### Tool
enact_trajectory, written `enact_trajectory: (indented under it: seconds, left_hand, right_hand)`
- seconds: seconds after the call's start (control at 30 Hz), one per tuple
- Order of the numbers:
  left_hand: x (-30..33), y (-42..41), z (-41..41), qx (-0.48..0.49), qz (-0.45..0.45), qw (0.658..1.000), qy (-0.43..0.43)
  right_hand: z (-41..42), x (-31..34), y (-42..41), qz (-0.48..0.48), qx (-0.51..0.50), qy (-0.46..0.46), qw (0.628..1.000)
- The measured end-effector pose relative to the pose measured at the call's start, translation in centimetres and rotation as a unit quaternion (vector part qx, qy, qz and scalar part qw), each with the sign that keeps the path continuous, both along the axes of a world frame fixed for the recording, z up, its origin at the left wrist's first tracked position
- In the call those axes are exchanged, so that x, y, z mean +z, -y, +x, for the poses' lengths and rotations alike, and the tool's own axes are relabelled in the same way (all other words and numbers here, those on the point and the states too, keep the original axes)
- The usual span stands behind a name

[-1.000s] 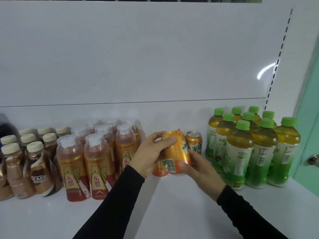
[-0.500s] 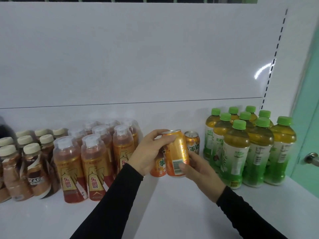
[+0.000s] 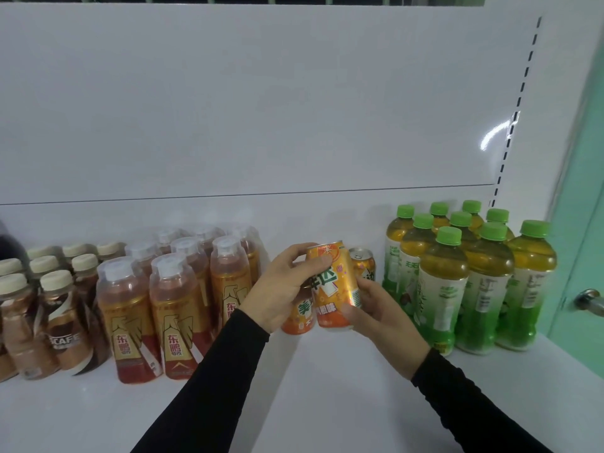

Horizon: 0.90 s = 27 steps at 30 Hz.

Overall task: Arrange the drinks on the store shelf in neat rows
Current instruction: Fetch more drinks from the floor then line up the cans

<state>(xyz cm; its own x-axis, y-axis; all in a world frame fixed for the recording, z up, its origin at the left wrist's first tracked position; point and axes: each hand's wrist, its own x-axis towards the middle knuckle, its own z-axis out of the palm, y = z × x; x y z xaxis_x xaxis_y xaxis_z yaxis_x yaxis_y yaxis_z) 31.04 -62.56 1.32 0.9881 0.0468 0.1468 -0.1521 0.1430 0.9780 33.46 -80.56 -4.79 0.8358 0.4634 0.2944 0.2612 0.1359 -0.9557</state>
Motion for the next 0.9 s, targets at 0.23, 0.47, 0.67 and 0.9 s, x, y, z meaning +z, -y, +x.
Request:
enact_trajectory:
  seconds: [0.23,0.47,0.67,0.9]
  left_hand:
    - [0.2,0.7,0.1,0.064,0.043,0.997,0.024]
    - [0.4,0.5,-0.4,0.012,0.052,0.999,0.009]
    - [0.4,0.6,-0.6,0.028,0.058,0.998,0.010]
    - [1.6,1.1,-0.4,0.060,0.032,0.997,-0.040]
  right_hand:
    - [-0.3,0.6,-0.3,-0.108,-0.065,0.110,0.986]
    - [-0.2,0.5,0.8,-0.057,0.009,0.077,0.995]
    - [-0.3,0.7,1.1,-0.068,0.037,0.111,0.991]
    - [-0.6,1.5,1.6,-0.217,-0.053,0.285,0.932]
